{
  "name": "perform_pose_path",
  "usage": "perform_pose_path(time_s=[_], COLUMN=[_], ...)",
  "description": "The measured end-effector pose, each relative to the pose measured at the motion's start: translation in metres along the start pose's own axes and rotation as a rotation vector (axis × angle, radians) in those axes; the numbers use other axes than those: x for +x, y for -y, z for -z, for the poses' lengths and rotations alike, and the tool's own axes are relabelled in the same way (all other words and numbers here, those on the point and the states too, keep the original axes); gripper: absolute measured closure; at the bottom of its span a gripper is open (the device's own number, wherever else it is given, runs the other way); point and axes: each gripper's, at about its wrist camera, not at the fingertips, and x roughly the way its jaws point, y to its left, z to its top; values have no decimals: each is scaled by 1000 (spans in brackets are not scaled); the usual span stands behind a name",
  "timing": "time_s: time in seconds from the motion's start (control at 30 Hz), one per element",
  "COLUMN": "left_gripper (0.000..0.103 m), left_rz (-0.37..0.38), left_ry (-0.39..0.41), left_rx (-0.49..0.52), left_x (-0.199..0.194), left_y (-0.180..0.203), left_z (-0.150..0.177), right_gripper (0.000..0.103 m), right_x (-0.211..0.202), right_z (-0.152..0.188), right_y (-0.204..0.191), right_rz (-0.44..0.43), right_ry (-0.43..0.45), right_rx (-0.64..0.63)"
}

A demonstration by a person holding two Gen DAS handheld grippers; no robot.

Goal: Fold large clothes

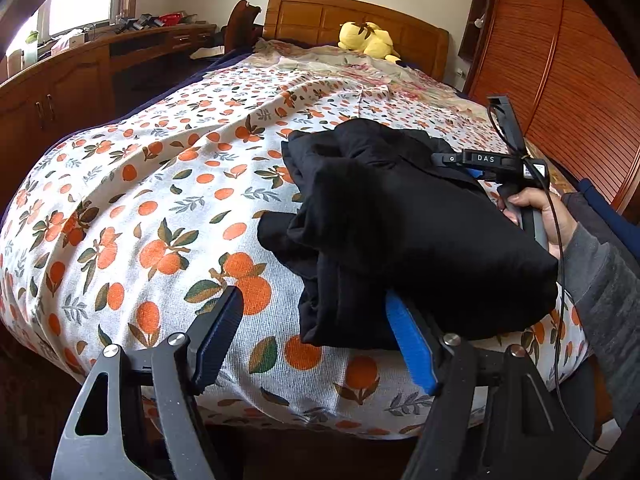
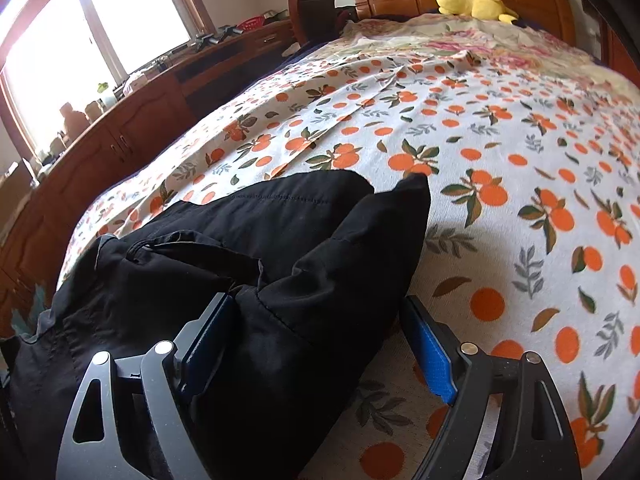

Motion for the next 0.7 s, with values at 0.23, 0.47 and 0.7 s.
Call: perform_pose_path(time_s=[0.23, 0.47, 0.7], left_gripper=[30, 72, 93], left_rz=[26, 154, 190], left_ry=[-18, -48, 3], left_rx=[-16, -97, -44], left_x=[3, 12, -3], left_y=[-1, -7, -7], left_z=[4, 7, -5], right_gripper=[19, 63, 83], right_x=[-3, -15, -33], right_z=[2, 3, -5], right_y=[0, -24, -54], right_rz=[-1, 7, 84], right_ry=[2, 38, 105], right_rx=[-2, -100, -151])
